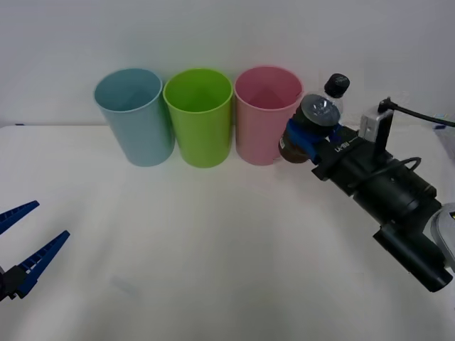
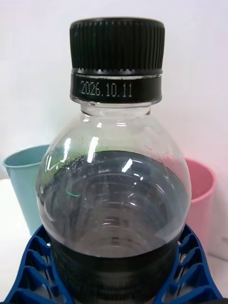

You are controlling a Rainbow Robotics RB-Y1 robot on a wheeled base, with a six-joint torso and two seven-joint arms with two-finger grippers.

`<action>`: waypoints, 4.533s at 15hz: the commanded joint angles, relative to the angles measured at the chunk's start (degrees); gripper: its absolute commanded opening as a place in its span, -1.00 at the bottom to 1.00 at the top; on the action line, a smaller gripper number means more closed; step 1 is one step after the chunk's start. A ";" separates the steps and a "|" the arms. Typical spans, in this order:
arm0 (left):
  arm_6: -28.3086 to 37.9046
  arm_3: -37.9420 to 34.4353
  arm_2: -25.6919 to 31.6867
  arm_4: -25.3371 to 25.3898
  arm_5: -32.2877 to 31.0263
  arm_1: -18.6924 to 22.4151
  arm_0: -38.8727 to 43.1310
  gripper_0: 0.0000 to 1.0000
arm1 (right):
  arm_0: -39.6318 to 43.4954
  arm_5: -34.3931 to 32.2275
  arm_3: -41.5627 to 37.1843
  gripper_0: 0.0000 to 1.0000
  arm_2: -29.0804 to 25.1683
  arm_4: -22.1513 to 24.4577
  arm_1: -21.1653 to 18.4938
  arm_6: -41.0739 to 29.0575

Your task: Grasp the object on the table and drop it into the matching bin: aluminum can to the light blue bin, PET bottle to the pink bin.

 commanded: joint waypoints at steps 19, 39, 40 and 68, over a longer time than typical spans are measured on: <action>0.00 0.00 0.00 0.00 0.00 0.00 0.00 1.00 | -22.30 -2.11 14.86 -1.00 -4.04 15.30 1.99 -17.81; 0.00 0.00 0.00 0.00 0.00 0.00 0.00 1.00 | -38.39 -2.02 35.87 -1.00 -9.84 28.04 13.77 -15.61; 0.00 0.00 0.00 0.00 0.00 0.00 0.00 1.00 | -38.39 -2.02 35.87 -1.00 -9.93 28.04 13.68 -15.61; 0.00 0.00 0.00 0.00 0.00 0.00 0.00 1.00 | -21.95 -11.69 16.88 1.00 -13.80 23.91 9.46 -15.52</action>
